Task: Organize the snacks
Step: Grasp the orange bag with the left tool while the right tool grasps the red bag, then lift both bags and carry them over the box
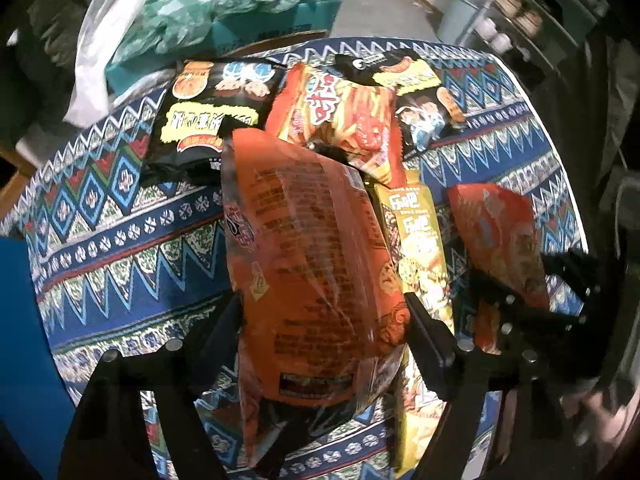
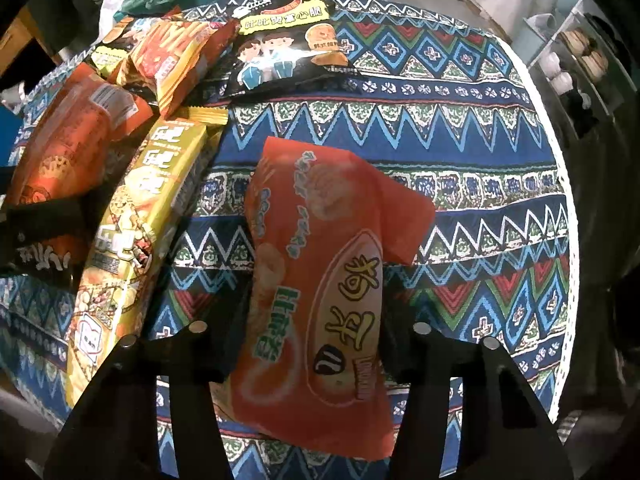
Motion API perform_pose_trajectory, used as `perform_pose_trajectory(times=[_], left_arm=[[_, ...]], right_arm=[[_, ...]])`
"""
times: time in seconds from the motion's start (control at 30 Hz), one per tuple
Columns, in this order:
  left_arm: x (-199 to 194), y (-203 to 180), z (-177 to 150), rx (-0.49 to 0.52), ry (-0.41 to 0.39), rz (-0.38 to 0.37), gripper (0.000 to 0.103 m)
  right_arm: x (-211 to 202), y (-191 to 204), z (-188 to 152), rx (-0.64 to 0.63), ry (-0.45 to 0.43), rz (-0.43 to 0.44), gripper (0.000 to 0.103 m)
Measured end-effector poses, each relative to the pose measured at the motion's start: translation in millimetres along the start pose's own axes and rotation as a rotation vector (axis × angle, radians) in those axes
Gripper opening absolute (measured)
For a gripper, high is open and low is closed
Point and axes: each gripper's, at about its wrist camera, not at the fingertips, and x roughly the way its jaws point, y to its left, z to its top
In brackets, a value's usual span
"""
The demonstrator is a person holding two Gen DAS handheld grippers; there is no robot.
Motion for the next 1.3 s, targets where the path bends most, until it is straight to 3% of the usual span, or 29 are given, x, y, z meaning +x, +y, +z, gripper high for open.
perform_pose_trajectory(times=[0.1,0.23,0.67,1.03,1.3], left_arm=[[-6.7,-2.5,-3.4,0.032,-0.019,0.029,0.072],[-14.6,5.1,-9.0,0.035,-0.038,0.05,0.051],[-49.5,32.6,-30.9,-0.001,-0.113,0.043,0.042],[-89.4,33.4,-53.0,0.049,-0.204,0.091,0.041],[-120.8,47.7,-71.5,0.03,-0.253,0.096,0.041]], right_arm=[[1.0,-1.9,0.4,0.001,0.002,0.005,0.052],[-4.2,0.5,0.6,-0.004,-0.001,-0.007,0.052],[-61.6,32.8,8.0,-0.085,-0.081,-0.009,0.052],[-93.5,71.6,12.7,-0.16,-0.148,0.01,0.052],[-119.4,94.1,15.5,-0.216,-0.188,0.014,0.052]])
